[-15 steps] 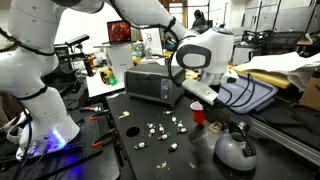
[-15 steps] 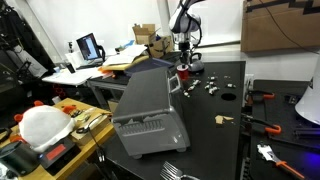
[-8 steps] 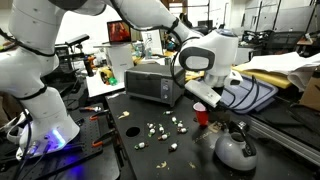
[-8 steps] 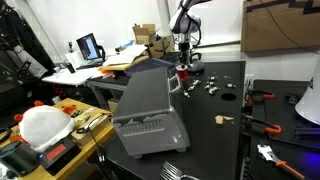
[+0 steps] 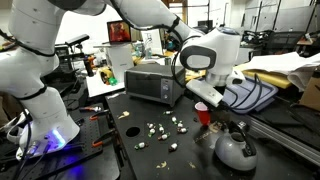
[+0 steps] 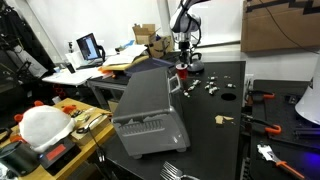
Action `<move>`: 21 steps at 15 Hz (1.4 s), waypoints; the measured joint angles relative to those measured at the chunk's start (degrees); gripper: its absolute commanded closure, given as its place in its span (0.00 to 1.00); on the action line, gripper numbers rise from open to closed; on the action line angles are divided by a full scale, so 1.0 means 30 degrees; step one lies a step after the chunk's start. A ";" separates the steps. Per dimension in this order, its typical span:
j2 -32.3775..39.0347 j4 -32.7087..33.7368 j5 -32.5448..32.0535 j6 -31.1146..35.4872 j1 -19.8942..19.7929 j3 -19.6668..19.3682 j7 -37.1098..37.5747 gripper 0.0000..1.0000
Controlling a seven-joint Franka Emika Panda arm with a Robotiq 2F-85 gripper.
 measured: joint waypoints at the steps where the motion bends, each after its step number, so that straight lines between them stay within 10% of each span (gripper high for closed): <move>1: 0.0000 0.0000 0.0000 0.0000 -0.0018 0.0000 0.0000 0.99; 15: 0.0358 0.0000 0.0000 -0.0003 -0.0357 -0.0001 0.0649 0.99; 16: 0.0386 0.0000 0.0000 -0.0006 -0.0377 -0.0001 0.0656 0.71; 21: 0.0464 -0.0007 -0.0001 -0.0058 -0.0437 -0.0001 0.0702 0.41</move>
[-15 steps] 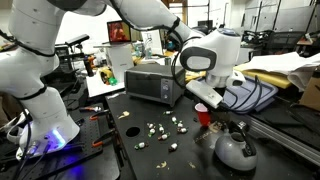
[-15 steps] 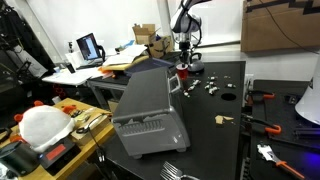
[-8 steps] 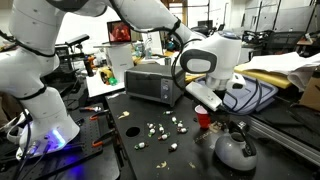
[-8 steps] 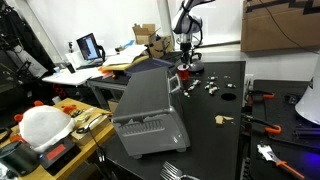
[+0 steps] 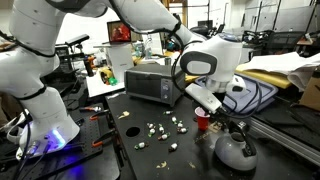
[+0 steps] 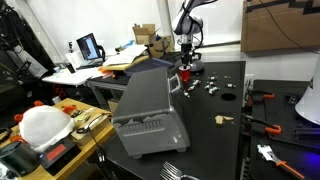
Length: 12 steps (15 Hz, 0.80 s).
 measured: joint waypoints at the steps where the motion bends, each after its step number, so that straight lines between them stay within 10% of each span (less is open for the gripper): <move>1: 0.0000 -0.0005 -0.0001 0.0000 0.0000 0.0000 0.0001 0.32; 6: -0.0086 -0.0148 -0.0044 0.0001 0.0072 0.0001 0.0001 0.00; 12: -0.1425 -0.1248 -0.0177 0.0005 0.0118 0.0009 -0.0087 0.00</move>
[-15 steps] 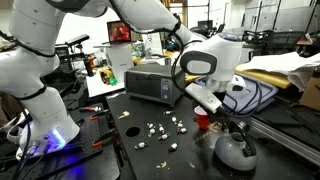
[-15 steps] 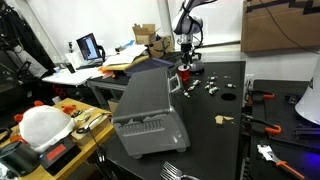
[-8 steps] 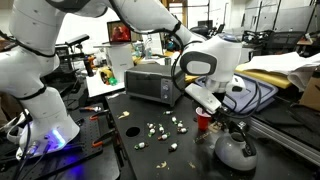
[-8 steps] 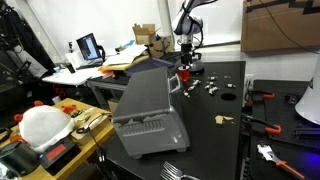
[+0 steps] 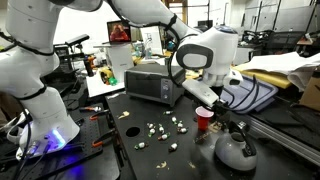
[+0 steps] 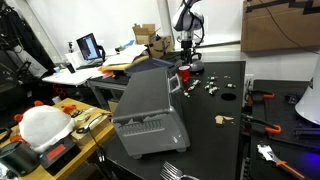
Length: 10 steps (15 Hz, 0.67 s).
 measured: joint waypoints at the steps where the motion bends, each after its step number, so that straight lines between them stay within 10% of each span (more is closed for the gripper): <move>1: -0.0420 -0.0295 -0.0063 -0.0011 0.0007 0.0000 -0.0001 0.00; 10: -0.4705 -0.2878 -0.0430 -0.3291 0.0111 -0.0052 -0.1904 0.00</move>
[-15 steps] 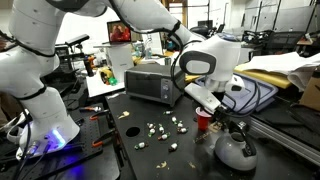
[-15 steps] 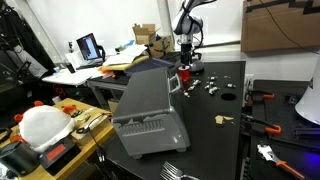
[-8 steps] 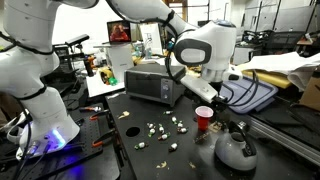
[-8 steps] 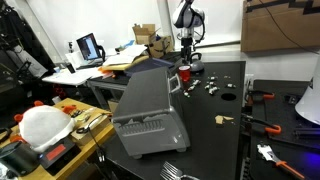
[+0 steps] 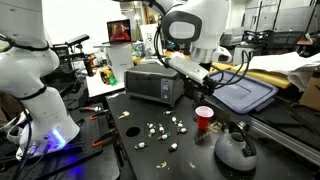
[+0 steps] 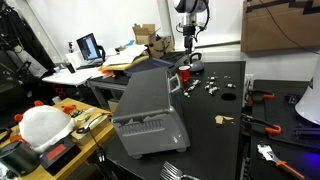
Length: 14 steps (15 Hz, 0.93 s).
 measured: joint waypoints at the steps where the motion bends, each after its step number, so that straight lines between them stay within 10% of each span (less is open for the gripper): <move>1: -0.0330 -0.0237 -0.0033 -0.0458 0.0084 -0.0081 -0.0432 0.00; 14: -0.3472 -0.1882 -0.0984 -0.6350 0.1856 -0.1137 -0.5188 0.00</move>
